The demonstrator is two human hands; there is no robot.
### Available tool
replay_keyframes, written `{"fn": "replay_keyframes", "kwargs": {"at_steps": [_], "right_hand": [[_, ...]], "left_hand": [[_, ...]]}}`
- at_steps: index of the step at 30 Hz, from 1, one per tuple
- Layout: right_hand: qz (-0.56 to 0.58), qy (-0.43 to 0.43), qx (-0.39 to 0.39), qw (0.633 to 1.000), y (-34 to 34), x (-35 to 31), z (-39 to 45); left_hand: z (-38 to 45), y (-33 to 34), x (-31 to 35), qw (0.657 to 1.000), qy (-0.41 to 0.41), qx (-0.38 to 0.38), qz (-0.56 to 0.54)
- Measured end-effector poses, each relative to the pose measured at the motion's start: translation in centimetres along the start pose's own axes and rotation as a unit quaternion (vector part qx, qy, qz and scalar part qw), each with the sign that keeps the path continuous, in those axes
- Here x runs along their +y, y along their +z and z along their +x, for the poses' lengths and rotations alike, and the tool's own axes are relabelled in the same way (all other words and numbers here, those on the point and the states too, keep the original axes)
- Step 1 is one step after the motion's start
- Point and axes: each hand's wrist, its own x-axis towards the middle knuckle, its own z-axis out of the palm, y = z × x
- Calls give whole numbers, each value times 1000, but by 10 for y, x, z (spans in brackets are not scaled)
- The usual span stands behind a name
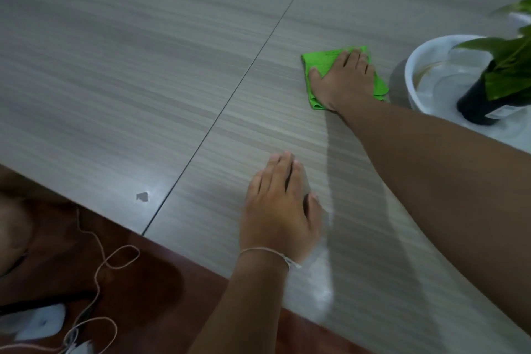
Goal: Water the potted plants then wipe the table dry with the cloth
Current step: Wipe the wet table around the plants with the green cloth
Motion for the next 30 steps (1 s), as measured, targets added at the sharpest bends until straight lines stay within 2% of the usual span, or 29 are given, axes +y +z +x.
{"fn": "replay_keyframes", "kwargs": {"at_steps": [4,9,17,26,30], "right_hand": [[7,11,-2,1000,0,-3,11],[0,7,-9,1000,3,-6,3],[-2,-22,-3,1000,6,4,-65],[30,-9,-4,1000,3,19,-169],[41,-5,9,999,5,22,-202]], "left_hand": [[1,1,-1,1000,2,10,1],[1,0,-3,1000,-5,-13,17],[4,-1,-1,999,-26,-39,21],[6,-3,-3,1000,-18,1,4],[6,-8,-2,993,-91,48,-65]]}}
